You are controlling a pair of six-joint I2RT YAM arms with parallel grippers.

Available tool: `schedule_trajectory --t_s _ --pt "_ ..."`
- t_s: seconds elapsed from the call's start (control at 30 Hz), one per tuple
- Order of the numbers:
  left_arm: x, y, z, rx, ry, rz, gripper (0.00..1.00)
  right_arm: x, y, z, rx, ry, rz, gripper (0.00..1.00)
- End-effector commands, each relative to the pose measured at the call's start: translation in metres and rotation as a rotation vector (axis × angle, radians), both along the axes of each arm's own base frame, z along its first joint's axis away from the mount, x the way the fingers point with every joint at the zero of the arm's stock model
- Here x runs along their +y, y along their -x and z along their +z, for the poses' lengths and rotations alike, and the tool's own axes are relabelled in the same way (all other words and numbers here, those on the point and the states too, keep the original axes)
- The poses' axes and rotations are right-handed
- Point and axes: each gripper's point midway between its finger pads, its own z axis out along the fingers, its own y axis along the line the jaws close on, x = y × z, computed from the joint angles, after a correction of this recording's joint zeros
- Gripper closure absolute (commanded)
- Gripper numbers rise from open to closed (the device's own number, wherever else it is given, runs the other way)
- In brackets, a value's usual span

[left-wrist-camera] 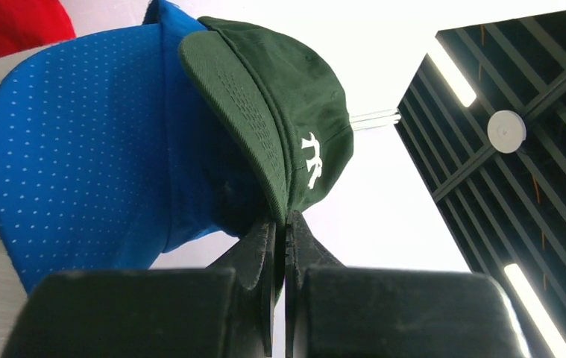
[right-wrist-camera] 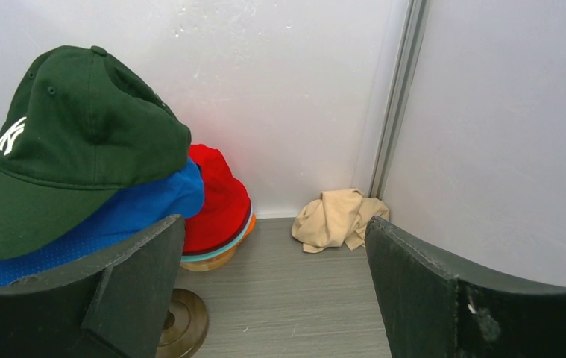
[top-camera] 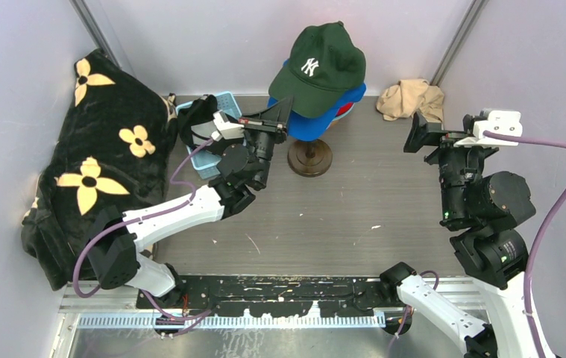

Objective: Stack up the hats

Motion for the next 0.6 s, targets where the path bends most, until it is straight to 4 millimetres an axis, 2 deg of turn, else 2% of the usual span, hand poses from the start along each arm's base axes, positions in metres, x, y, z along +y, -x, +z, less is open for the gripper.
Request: schedule_trajectory --t_s 0.0,0.2,0.57 --pt "0.019 0.006 0.012 0.025 0.043 0.032 1.00 0.000 0.003 0.006 -0.030 -0.019 0.008 0.05" --pt "0.021 0.003 0.000 0.103 0.002 0.043 1.00 0.001 0.002 0.006 -0.029 -0.017 0.012 0.05" --pt "0.010 -0.007 -0.020 0.176 -0.054 0.027 1.00 0.001 0.000 0.005 -0.028 -0.010 0.007 0.05"
